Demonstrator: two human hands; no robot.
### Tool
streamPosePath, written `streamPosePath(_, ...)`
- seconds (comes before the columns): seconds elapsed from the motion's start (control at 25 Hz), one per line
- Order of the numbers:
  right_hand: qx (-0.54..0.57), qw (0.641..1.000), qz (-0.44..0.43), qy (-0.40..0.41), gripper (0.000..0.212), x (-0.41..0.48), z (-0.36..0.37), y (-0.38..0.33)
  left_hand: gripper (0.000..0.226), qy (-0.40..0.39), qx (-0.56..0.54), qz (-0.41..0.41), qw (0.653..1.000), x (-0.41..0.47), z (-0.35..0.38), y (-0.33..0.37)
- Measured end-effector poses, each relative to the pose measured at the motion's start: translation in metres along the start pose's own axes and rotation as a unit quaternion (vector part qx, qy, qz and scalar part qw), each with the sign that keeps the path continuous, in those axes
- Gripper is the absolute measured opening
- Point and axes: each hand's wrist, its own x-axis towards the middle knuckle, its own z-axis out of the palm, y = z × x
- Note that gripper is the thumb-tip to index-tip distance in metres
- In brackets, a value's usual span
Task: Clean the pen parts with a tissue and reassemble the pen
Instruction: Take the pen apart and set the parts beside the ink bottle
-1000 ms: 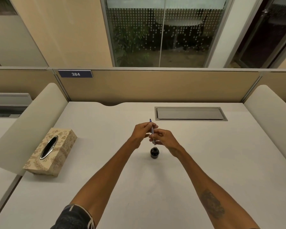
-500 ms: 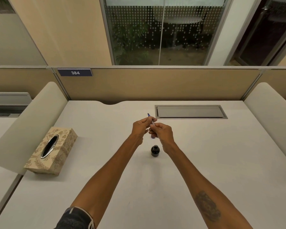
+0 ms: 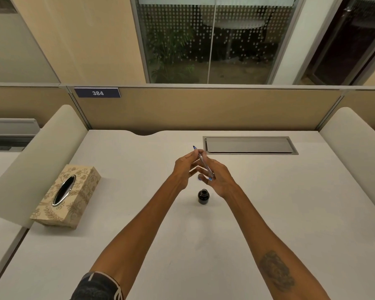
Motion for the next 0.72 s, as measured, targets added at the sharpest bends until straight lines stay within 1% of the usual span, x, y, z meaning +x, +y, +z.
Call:
streamPosePath(0.12,0.017,1.0,0.017,-0.006,0.03,0.0002,-0.0015,-0.0023,0.029,-0.014,0.004,0.002,1.0,0.0009,0.0008,0.0013)
streamPosePath(0.28,0.015,0.999,0.023,-0.037,0.035,0.0007,-0.0015,-0.0043,0.031,-0.004,0.004,-0.003,1.0,0.0011,0.0002,0.0013)
streamPosePath(0.4,0.004,1.0,0.016,-0.024,0.033,0.003,-0.0023,-0.0038,0.029,-0.021,0.007,0.001,1.0,0.0019,0.0016,0.0006)
streamPosePath(0.48,-0.005,1.0,0.016,-0.024,0.032,0.0037,-0.0024,-0.0021,0.032,-0.009,0.007,-0.003,1.0,0.0014,0.0022,0.0007)
streamPosePath(0.6,0.03,0.999,0.037,-0.013,0.028,0.0021,-0.0034,-0.0019,0.033,-0.006,0.011,-0.003,1.0,0.003,0.0016,0.0003)
streamPosePath(0.72,0.019,0.999,0.027,-0.022,0.033,0.0022,-0.0047,-0.0029,0.03,-0.016,0.009,0.003,1.0,0.003,0.0013,0.0016)
